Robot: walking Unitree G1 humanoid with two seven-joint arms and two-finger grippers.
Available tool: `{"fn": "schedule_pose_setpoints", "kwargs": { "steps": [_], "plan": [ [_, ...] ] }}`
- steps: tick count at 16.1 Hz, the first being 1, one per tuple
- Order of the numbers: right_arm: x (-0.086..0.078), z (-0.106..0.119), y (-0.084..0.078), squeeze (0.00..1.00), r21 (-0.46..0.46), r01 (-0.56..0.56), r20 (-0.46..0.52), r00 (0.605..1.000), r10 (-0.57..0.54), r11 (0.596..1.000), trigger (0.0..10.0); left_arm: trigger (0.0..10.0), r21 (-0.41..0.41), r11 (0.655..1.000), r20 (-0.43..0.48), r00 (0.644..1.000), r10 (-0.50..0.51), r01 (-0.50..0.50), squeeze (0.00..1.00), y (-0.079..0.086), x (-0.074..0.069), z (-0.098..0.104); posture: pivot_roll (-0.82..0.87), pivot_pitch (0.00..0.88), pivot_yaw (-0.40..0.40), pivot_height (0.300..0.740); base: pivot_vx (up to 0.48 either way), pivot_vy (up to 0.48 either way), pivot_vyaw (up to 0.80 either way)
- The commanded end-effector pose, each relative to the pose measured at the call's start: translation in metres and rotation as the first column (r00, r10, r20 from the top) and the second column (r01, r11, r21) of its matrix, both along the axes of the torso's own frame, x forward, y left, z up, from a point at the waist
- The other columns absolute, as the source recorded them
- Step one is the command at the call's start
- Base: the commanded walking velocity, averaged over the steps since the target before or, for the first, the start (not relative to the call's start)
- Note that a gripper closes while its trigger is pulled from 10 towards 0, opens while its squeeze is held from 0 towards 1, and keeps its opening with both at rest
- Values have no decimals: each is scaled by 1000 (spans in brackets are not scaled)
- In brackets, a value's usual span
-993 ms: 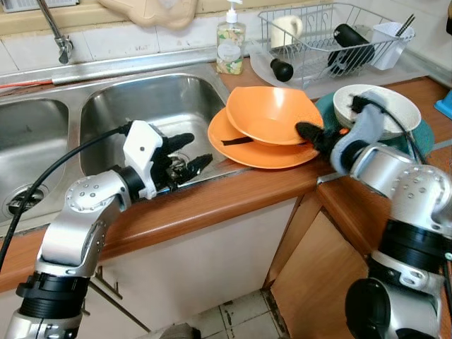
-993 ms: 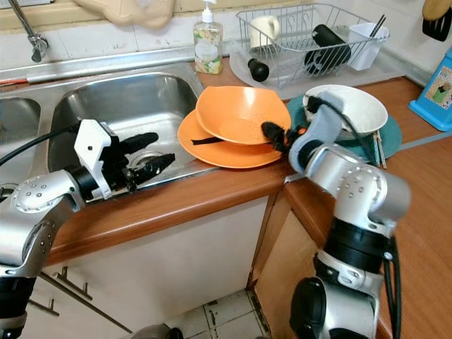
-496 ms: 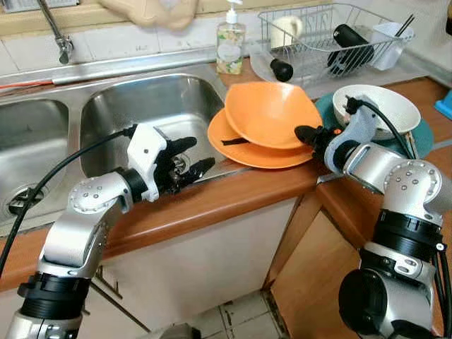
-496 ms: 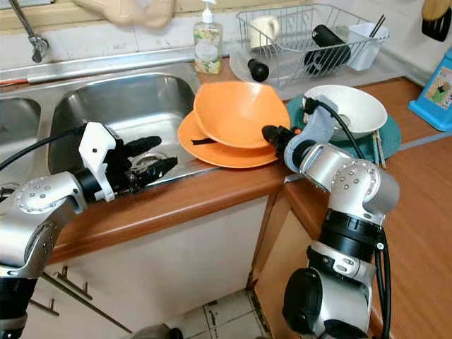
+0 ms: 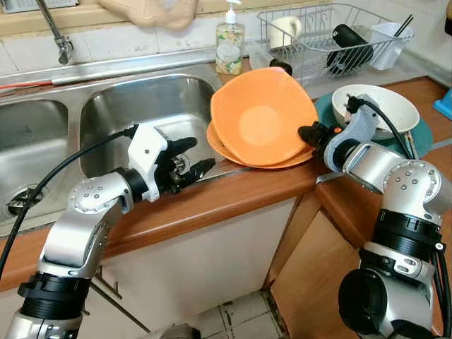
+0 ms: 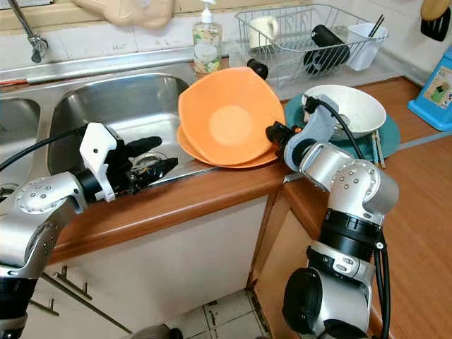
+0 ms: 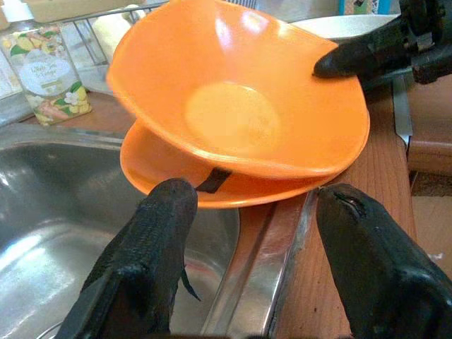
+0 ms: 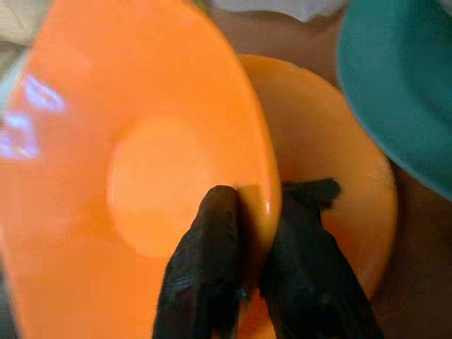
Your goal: Kitchen organization
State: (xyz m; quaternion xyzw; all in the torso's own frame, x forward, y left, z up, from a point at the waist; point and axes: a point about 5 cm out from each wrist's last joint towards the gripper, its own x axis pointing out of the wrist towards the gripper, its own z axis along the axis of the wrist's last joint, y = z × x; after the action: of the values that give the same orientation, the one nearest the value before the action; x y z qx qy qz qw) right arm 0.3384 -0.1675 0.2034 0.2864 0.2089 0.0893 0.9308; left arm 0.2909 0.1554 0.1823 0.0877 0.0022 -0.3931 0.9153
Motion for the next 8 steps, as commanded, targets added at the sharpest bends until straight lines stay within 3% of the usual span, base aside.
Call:
{"fn": "schedule_pose_setpoints", "kwargs": {
  "steps": [1, 5, 8],
  "plan": [
    [1, -2, 2, 0, -14, 3, -26, 1000, -3, 1000, 0, 10000, 23, 1000, 6, 1000, 1, -1, 0, 0, -1, 2, -98, 0, 33, 740, 0, 0, 0],
    [2, 5, 3, 0, 22, 1, 31, 1000, -1, 1000, 0, 10000, 7, 1000, 15, 999, 28, -28, 0, 2, 2, 4, -98, 0, 35, 740, 0, 0, 0],
    [0, 21, 5, 0, 50, -22, 158, 987, 13, 998, 0, 10000, -54, 994, 10, 996, 92, -92, 0, 3, 8, 9, -97, 0, 34, 740, 0, 0, 0]
  ]
}}
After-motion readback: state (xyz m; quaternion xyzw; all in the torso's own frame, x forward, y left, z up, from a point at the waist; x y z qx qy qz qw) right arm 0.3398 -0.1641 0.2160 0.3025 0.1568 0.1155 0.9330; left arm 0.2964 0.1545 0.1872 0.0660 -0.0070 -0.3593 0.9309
